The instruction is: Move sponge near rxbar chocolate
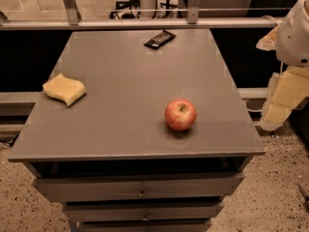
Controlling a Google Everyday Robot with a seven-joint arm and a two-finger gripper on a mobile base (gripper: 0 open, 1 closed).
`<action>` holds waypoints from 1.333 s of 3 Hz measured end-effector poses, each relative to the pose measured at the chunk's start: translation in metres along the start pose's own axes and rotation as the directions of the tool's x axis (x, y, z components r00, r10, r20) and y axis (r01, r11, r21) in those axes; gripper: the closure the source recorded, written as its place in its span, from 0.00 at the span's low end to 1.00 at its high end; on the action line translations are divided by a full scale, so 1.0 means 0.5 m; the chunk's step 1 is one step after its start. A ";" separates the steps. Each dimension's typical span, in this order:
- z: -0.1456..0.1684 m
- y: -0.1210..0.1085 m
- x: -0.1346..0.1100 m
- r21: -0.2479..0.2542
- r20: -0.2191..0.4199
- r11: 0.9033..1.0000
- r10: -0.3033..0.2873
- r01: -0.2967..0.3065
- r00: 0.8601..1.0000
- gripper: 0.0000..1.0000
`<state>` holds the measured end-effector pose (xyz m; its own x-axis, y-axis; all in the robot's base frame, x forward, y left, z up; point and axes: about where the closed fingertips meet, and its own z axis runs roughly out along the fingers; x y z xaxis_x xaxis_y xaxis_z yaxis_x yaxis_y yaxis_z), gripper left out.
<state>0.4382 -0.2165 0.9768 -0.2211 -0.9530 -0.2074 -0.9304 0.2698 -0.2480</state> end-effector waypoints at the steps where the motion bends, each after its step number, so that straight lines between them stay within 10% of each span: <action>1: 0.000 0.000 0.000 0.000 0.000 1.000 0.000 0.000 1.000 0.00; 2: 0.018 0.002 -0.046 -0.030 0.034 1.000 -0.005 0.006 0.999 0.00; 4: 0.061 0.053 -0.307 -0.149 0.219 0.988 -0.018 0.052 0.976 0.00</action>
Offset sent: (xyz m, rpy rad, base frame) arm 0.0171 0.0614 -0.0159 0.0981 0.0735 0.0547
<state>0.4565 -0.0588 0.9733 -0.1349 -0.9043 -0.4049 -0.9737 0.1967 -0.1149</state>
